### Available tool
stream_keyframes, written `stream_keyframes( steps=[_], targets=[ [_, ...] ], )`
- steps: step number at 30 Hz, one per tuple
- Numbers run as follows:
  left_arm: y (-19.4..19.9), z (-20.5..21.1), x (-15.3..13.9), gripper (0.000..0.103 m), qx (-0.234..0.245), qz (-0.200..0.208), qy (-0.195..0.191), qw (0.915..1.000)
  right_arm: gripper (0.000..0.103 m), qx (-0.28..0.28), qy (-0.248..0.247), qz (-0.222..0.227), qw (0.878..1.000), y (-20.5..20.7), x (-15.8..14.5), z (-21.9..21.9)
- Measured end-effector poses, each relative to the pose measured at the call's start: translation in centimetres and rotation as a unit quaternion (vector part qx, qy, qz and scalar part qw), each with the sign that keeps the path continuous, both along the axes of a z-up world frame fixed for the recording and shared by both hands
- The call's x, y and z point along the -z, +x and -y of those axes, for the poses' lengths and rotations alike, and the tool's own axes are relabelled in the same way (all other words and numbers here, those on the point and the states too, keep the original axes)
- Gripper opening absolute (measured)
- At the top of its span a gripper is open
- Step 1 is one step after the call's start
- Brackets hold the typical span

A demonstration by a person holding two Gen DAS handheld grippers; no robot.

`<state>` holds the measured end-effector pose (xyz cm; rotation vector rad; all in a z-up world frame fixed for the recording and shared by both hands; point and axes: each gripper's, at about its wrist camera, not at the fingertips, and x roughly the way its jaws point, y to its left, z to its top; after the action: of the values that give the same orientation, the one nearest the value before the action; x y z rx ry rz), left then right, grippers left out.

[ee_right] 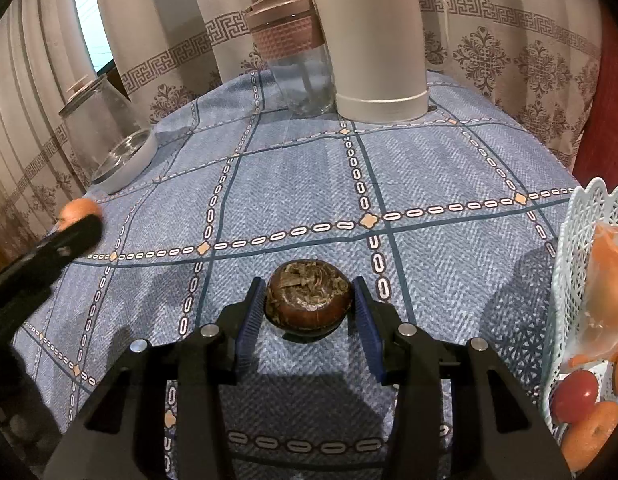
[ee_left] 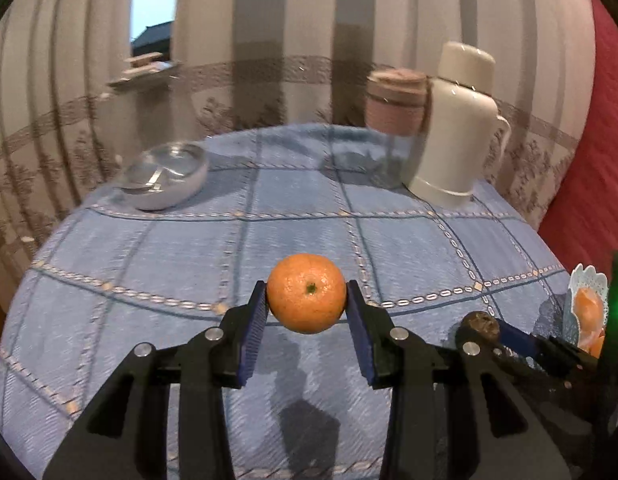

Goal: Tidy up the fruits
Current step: 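Carry the brown fruit toward the white basket with the right tool while the left tool holds the orange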

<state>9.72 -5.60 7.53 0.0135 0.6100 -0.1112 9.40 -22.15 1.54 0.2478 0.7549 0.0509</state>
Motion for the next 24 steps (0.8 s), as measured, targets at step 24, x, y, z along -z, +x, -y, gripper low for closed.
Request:
stream_keyframes(
  steps=[24],
  targets=[
    [-5.9, -5.2, 0.5, 0.04, -0.056, 0.023, -0.021, 0.9979, 0.046, 0.01, -0.016, 0.042, 0.999, -3.6, -2.2, -0.8]
  ],
)
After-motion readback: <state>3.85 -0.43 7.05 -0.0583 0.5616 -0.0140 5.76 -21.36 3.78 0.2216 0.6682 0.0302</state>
